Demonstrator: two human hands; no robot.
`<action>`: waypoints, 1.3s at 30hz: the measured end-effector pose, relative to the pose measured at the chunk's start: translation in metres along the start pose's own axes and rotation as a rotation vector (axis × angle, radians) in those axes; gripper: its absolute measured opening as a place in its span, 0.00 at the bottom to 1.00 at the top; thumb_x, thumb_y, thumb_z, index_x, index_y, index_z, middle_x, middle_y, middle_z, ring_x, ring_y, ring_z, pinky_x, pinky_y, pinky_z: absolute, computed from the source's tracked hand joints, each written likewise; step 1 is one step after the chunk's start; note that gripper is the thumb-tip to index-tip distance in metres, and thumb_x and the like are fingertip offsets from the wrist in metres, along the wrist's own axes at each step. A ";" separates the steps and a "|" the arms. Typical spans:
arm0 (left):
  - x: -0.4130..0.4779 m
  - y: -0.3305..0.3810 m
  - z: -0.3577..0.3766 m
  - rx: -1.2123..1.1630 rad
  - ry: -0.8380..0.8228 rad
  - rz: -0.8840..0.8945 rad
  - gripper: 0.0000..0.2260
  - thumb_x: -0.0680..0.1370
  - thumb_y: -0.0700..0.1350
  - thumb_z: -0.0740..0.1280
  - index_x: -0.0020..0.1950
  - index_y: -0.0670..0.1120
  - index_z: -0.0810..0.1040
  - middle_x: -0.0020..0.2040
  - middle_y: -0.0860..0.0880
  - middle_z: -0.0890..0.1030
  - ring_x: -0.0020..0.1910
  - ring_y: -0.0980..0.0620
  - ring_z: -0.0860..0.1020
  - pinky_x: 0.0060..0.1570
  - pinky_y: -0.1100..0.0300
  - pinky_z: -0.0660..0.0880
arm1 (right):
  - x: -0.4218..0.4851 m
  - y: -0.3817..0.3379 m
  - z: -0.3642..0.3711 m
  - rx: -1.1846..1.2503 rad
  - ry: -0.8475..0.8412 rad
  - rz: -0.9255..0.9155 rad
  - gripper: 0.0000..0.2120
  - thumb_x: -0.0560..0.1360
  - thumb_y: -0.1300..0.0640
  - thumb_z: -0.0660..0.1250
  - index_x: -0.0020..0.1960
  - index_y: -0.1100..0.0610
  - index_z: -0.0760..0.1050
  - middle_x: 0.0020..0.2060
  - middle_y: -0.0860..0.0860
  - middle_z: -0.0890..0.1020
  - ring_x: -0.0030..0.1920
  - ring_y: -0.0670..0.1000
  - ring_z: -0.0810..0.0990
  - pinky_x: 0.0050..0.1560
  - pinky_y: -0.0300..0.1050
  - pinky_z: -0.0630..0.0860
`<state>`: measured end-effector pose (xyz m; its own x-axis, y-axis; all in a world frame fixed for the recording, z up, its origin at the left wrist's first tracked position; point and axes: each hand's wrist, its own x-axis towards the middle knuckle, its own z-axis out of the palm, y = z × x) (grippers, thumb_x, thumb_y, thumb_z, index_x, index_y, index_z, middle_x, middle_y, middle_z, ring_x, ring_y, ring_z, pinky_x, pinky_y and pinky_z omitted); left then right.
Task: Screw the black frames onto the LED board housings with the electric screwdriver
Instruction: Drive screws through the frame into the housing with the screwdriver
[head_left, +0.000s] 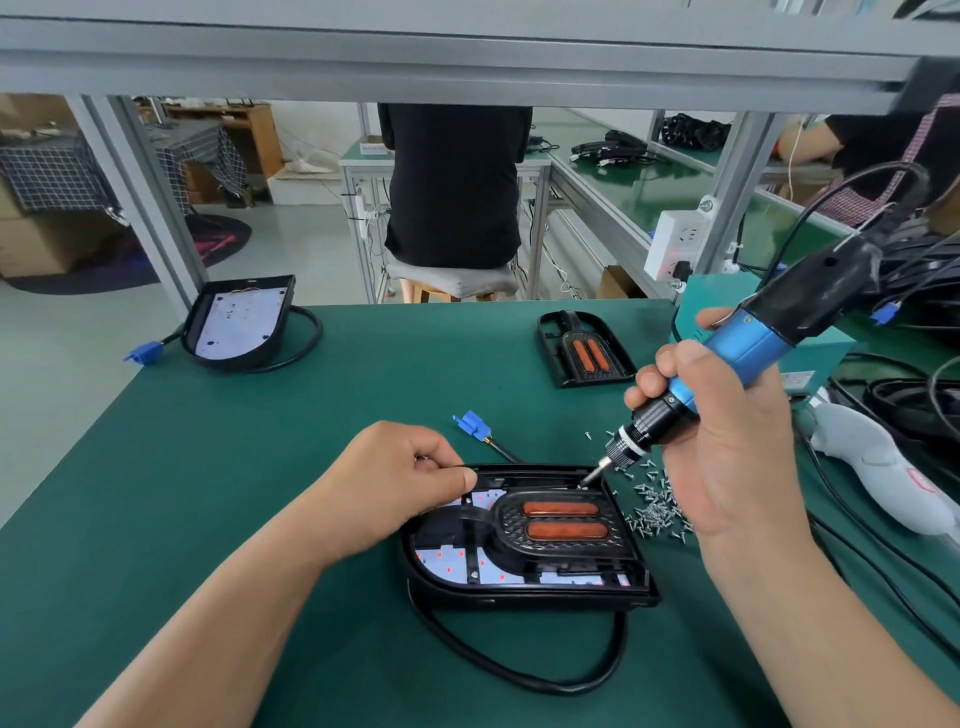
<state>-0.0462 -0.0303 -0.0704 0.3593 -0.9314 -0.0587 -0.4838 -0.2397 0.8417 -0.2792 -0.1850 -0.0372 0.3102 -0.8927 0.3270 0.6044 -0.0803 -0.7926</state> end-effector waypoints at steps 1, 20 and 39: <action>0.000 0.000 0.000 0.005 0.003 0.005 0.09 0.77 0.51 0.77 0.38 0.51 0.85 0.26 0.57 0.70 0.27 0.57 0.65 0.28 0.68 0.63 | 0.001 0.000 -0.001 0.001 -0.012 0.005 0.15 0.75 0.61 0.71 0.59 0.50 0.74 0.40 0.53 0.74 0.37 0.53 0.75 0.44 0.51 0.79; 0.000 -0.002 -0.011 -0.228 -0.089 -0.042 0.16 0.74 0.56 0.77 0.50 0.44 0.87 0.31 0.51 0.72 0.28 0.53 0.66 0.28 0.64 0.64 | 0.004 0.004 -0.010 0.211 -0.044 -0.012 0.14 0.82 0.60 0.65 0.66 0.52 0.70 0.42 0.51 0.75 0.42 0.51 0.76 0.53 0.49 0.78; -0.009 0.021 -0.008 -0.905 -0.327 -0.090 0.08 0.78 0.49 0.73 0.47 0.45 0.84 0.38 0.49 0.75 0.28 0.59 0.61 0.21 0.70 0.59 | -0.007 -0.002 0.001 0.338 -0.017 0.035 0.10 0.85 0.58 0.60 0.66 0.52 0.68 0.43 0.49 0.75 0.43 0.49 0.77 0.55 0.48 0.78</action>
<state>-0.0534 -0.0245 -0.0479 0.0590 -0.9828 -0.1748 0.3822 -0.1395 0.9135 -0.2819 -0.1784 -0.0378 0.3458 -0.8844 0.3135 0.8012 0.1044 -0.5893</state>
